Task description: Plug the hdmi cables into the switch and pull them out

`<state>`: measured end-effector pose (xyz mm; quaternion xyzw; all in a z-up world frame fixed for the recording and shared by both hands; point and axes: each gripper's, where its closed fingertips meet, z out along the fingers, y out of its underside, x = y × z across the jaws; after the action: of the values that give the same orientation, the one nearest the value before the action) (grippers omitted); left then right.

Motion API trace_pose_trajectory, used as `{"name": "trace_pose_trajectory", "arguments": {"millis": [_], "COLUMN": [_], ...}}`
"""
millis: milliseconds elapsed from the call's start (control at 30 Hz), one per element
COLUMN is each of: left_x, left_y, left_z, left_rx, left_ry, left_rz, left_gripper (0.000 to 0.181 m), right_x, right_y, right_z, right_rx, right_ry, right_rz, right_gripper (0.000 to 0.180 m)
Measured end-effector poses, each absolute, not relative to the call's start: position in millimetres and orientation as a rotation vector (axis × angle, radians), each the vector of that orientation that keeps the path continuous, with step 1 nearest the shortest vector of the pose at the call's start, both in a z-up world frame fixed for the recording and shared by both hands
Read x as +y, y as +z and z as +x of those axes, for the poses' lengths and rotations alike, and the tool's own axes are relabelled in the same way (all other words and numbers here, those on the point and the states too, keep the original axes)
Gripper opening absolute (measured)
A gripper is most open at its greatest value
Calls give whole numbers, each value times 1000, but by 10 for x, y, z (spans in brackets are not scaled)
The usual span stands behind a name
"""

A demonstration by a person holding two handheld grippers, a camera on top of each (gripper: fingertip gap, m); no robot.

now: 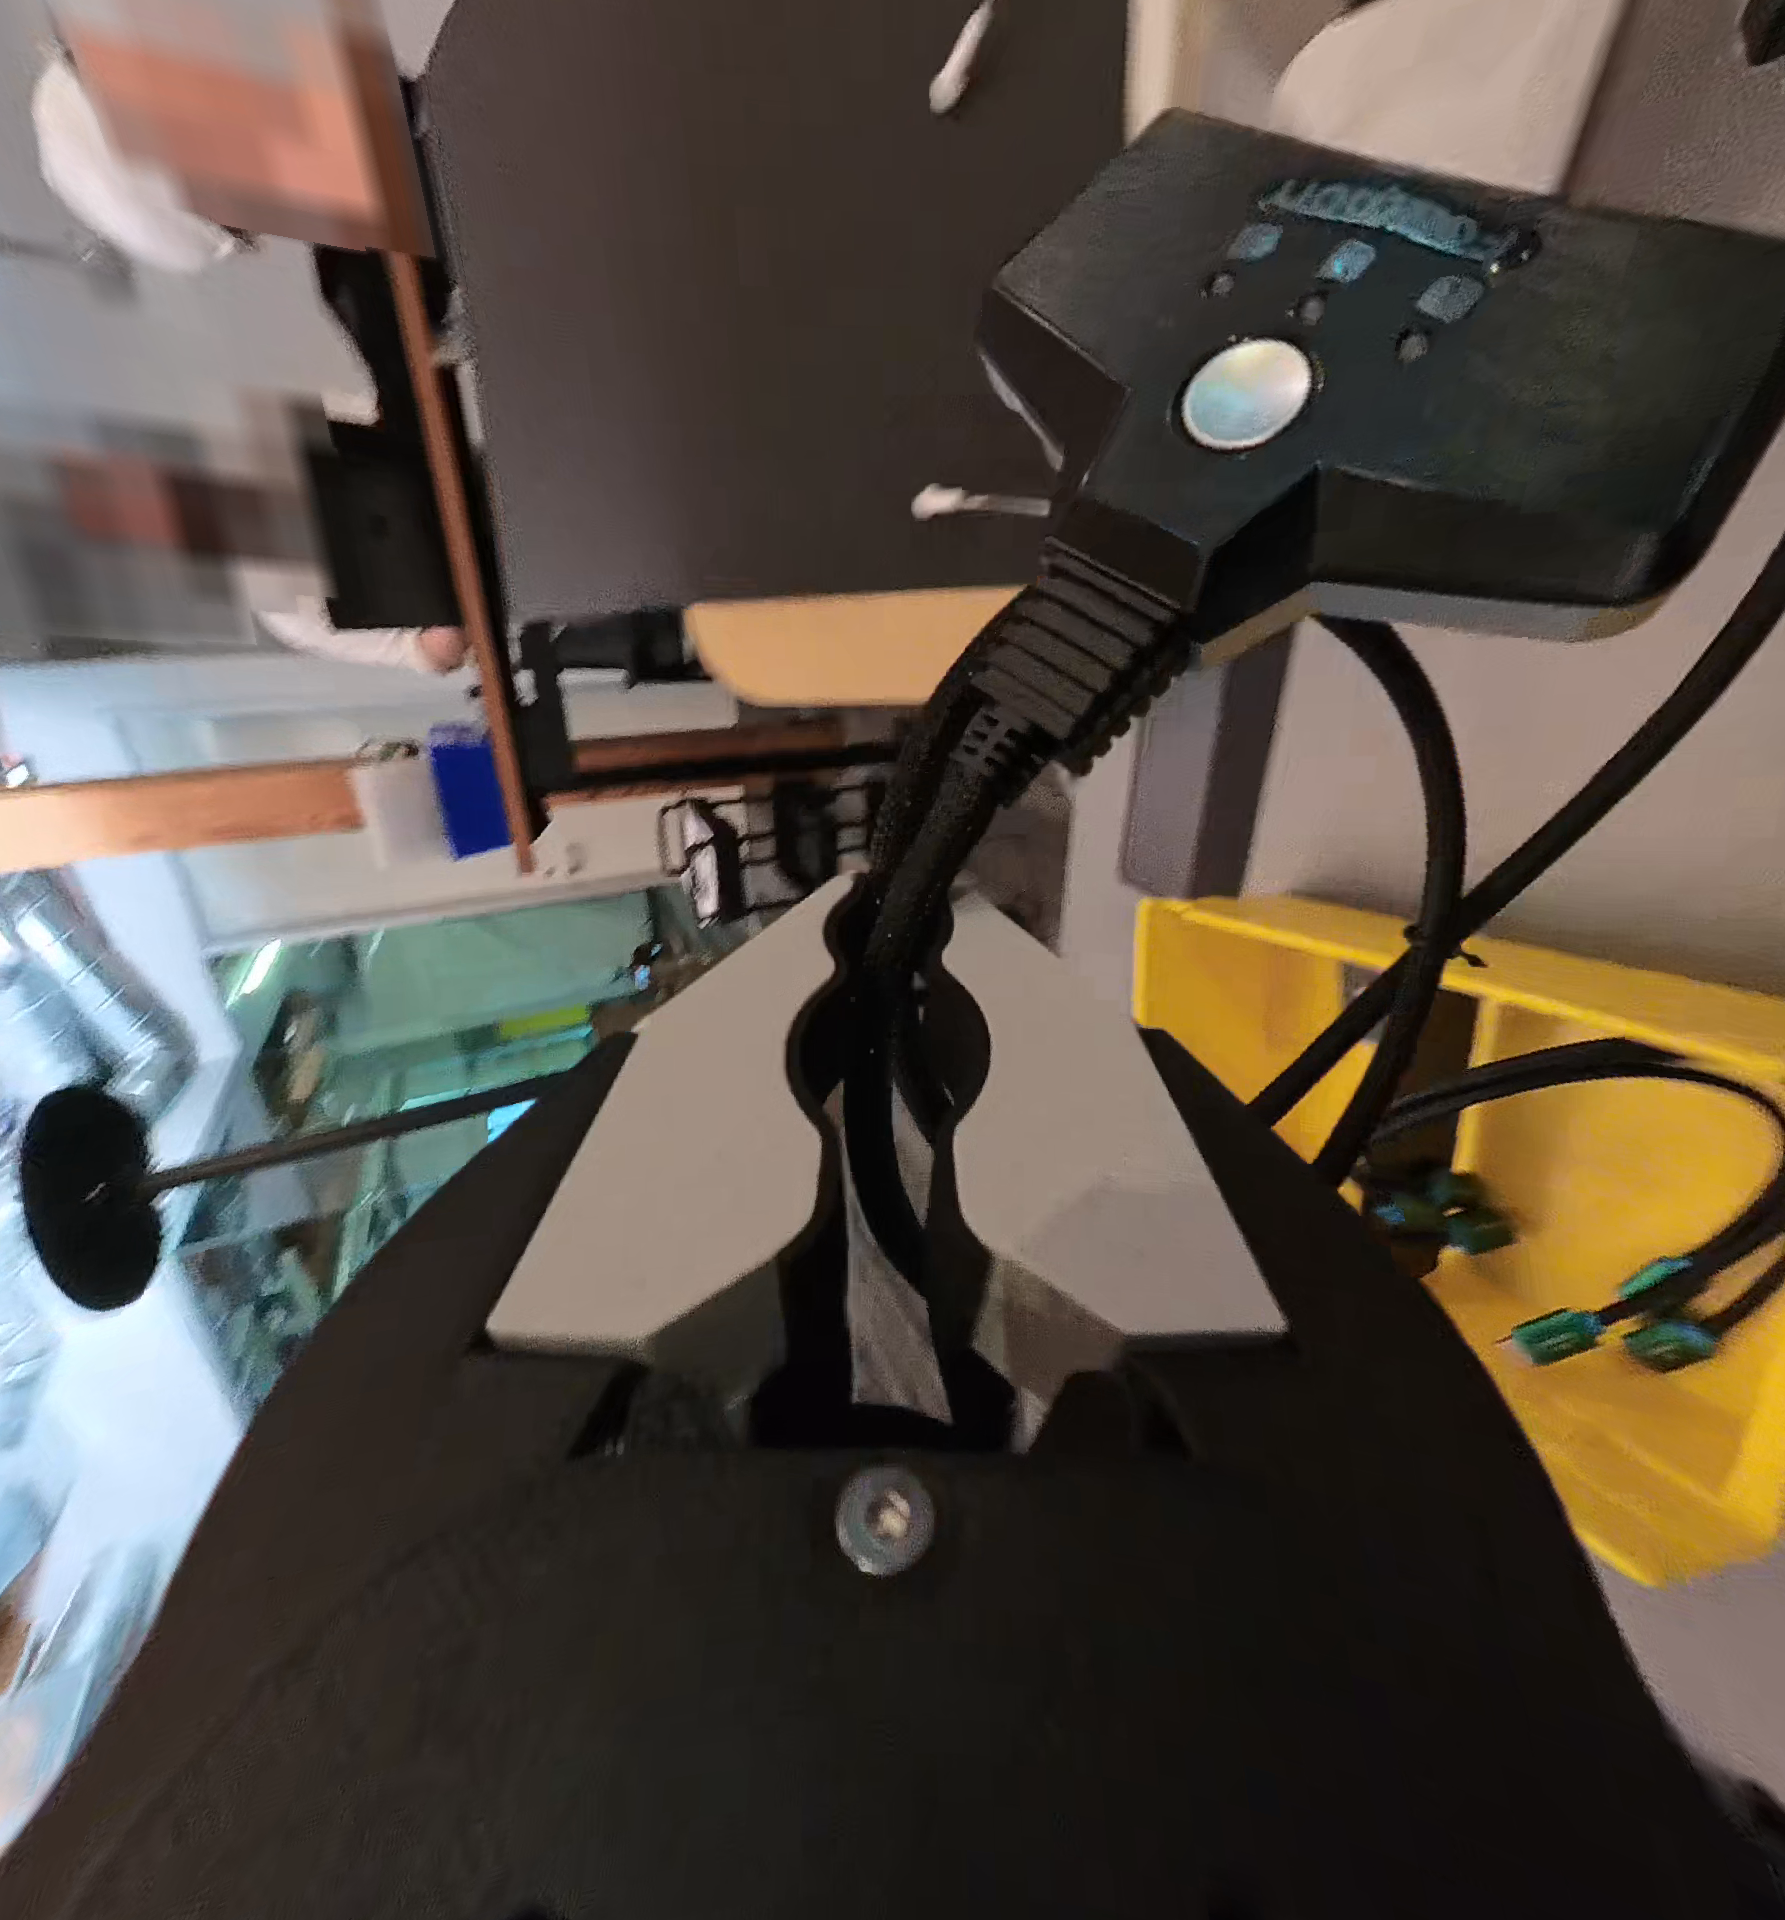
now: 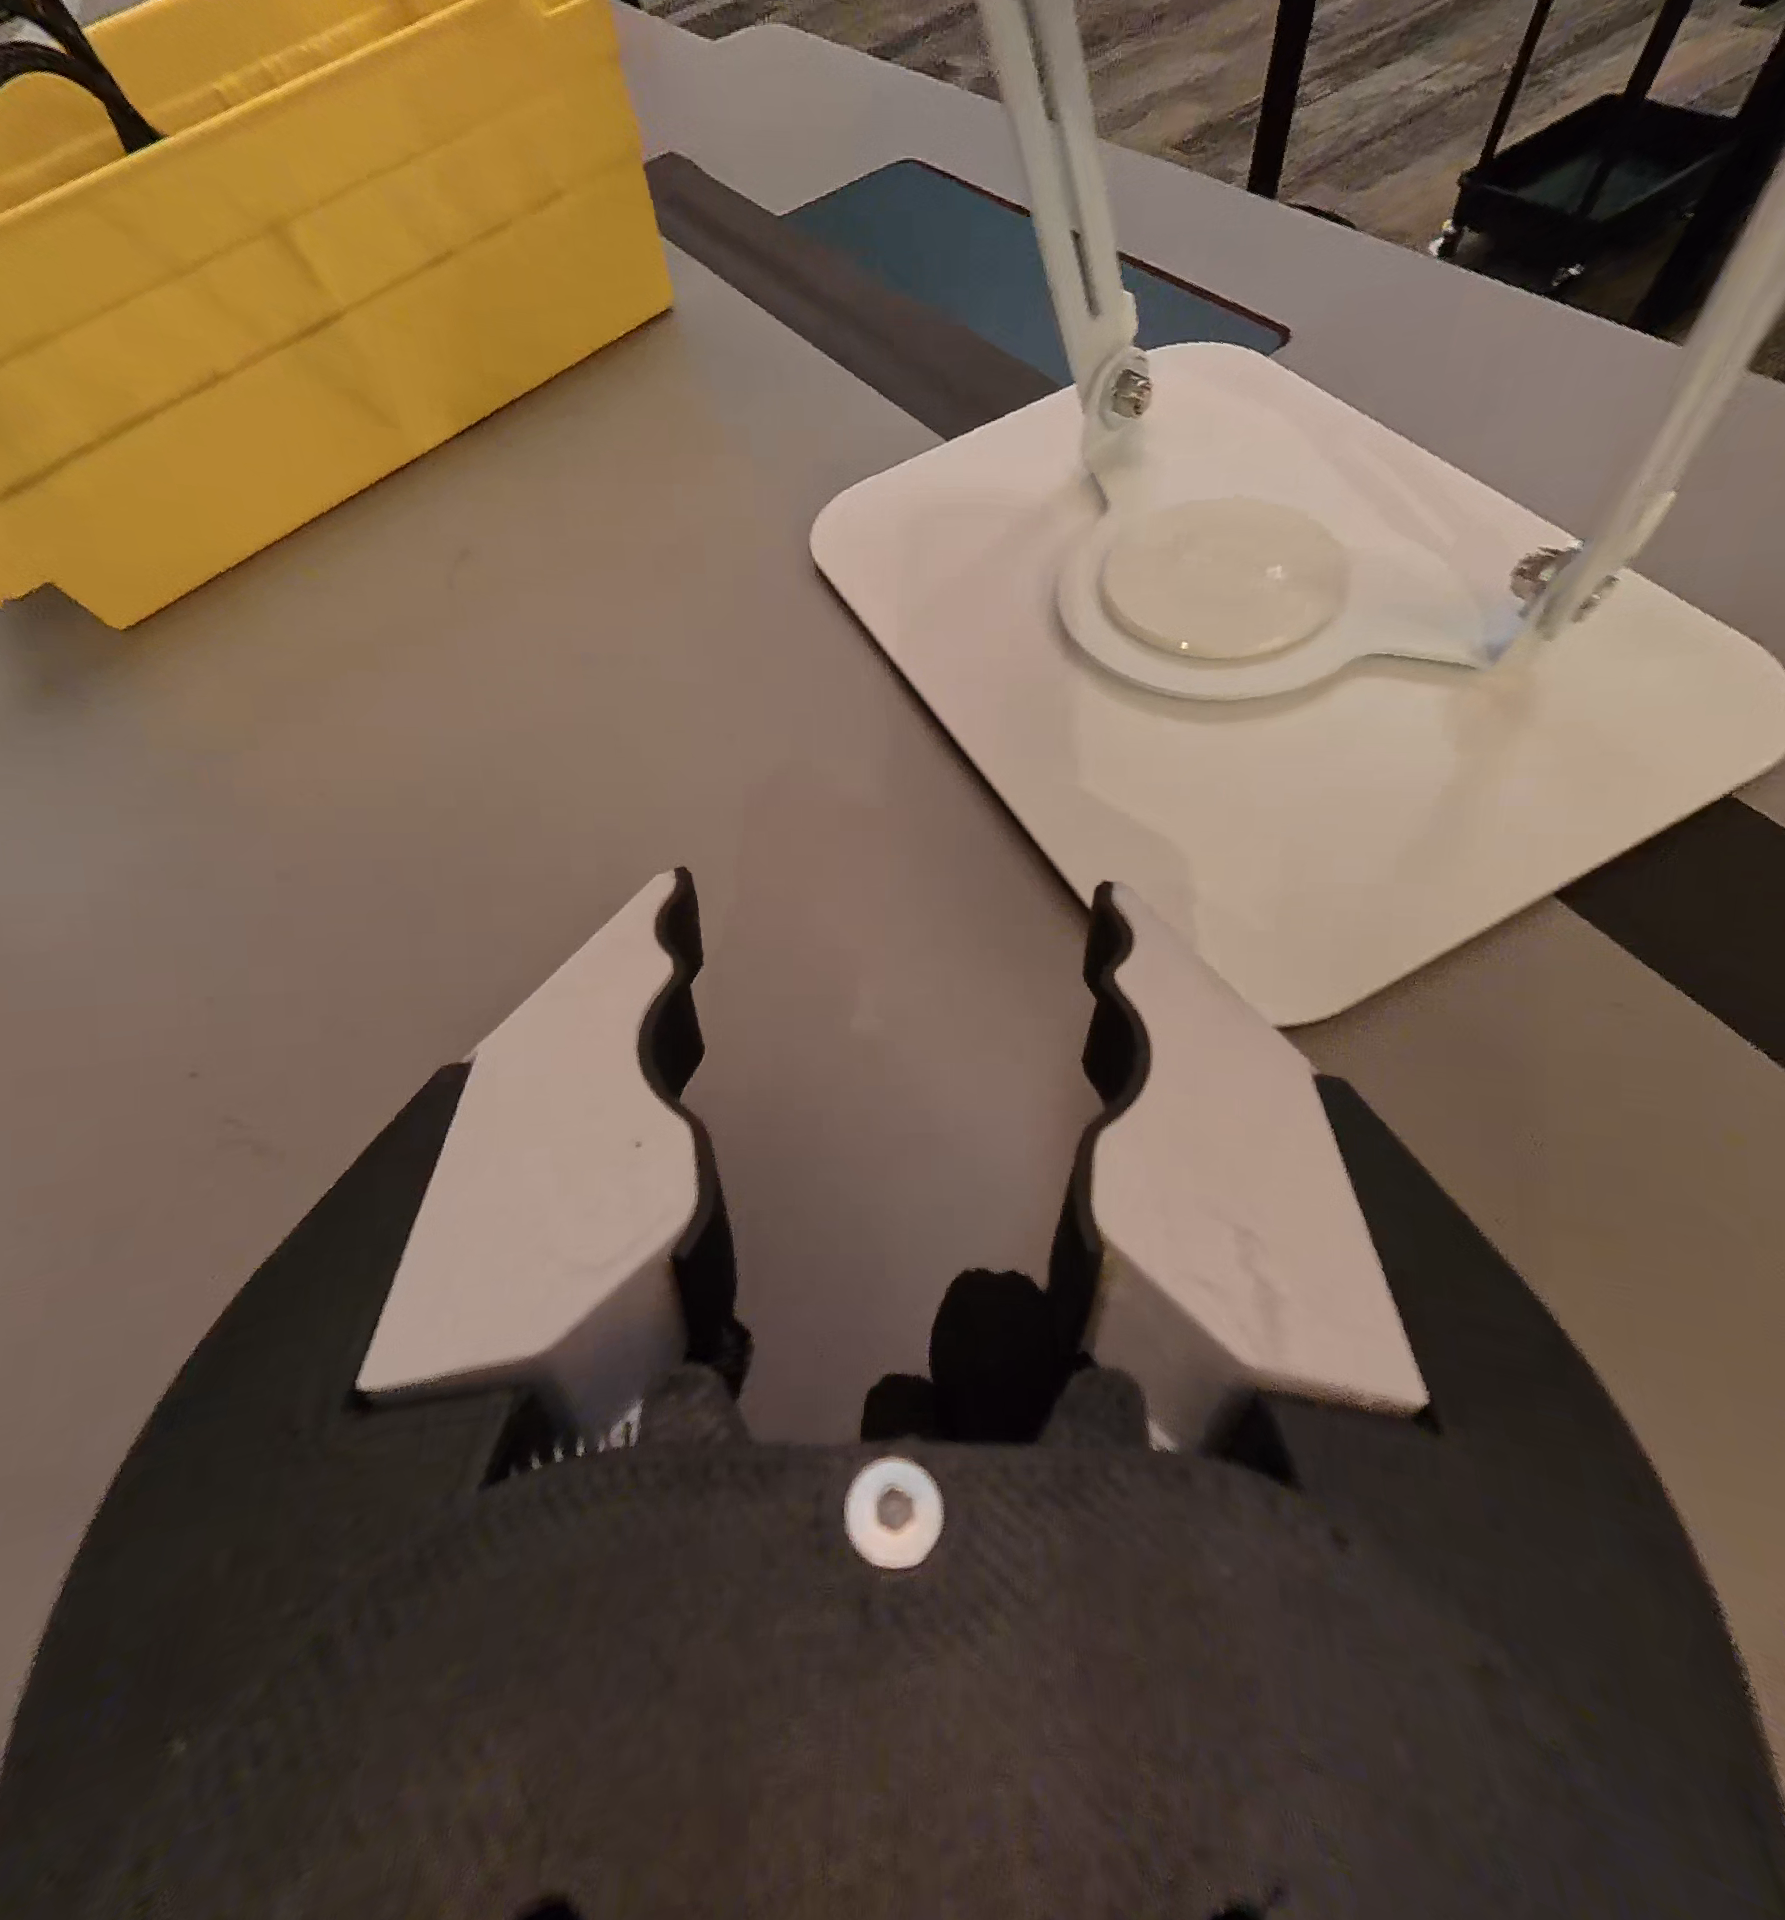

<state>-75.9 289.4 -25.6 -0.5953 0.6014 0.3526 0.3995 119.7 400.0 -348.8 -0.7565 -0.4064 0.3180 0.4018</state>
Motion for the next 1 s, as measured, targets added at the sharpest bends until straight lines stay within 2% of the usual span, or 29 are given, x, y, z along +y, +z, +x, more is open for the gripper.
{"name": "trace_pose_trajectory", "arguments": {"millis": [367,567,1000], "left_x": [2765,2807,2869], "left_y": [-1651,-2278,-3388], "left_z": [105,402,252], "left_rx": [1810,1811,1721], "left_ry": [378,254,80], "left_rz": [-1614,-1680,-2109], "left_gripper": [4,4,4], "right_x": [4089,4089,4095], "right_y": [-3469,-3476,-3465], "right_z": [1359,1363,1369], "right_rx": [-971,-970,-954], "right_ry": [822,829,859], "right_rz": [-1927,-1932,-1936], "right_gripper": [73,73,74]}}
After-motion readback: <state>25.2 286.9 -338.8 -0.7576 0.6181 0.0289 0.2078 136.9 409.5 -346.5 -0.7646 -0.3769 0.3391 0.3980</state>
